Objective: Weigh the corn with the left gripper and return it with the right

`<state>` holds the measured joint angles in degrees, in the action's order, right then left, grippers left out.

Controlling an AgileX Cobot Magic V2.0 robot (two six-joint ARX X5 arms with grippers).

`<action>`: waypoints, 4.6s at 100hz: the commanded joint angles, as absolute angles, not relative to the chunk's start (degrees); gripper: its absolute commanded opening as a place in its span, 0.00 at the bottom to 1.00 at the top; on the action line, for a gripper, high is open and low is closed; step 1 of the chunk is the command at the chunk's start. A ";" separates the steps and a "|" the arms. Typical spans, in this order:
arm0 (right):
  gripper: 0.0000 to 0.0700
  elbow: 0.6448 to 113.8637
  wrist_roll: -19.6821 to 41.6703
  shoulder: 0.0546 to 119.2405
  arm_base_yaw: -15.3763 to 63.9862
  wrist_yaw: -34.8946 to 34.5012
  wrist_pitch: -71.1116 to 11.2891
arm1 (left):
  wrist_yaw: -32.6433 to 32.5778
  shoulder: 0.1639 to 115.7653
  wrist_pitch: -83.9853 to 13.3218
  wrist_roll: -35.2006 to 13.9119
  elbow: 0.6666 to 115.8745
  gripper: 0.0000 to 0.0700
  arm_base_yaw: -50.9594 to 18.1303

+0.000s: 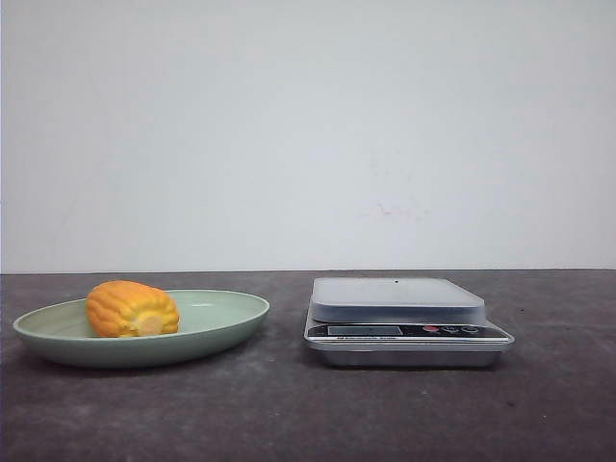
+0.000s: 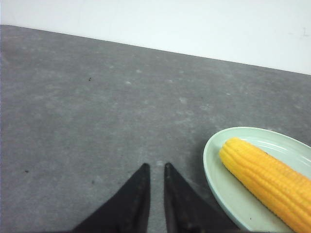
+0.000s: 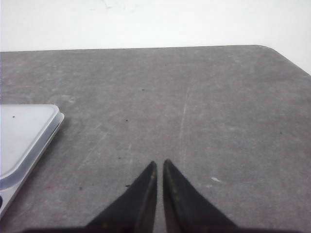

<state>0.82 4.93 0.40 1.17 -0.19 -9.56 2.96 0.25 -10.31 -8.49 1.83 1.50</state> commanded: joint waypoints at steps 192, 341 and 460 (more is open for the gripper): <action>0.00 3.40 14.24 0.93 2.61 -1.56 -10.48 | 3.09 0.84 -7.81 -21.06 2.59 0.01 1.28; 0.90 46.98 11.29 31.75 3.99 -9.65 -30.65 | 2.68 77.60 -18.52 -21.78 48.38 0.57 -23.70; 0.90 46.98 11.14 31.73 3.99 -9.48 -33.10 | -0.14 85.49 -27.42 -20.38 73.65 0.02 -41.10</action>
<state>45.98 11.79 31.53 3.81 -9.41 -33.52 0.32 82.24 -27.46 -21.65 69.69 -39.44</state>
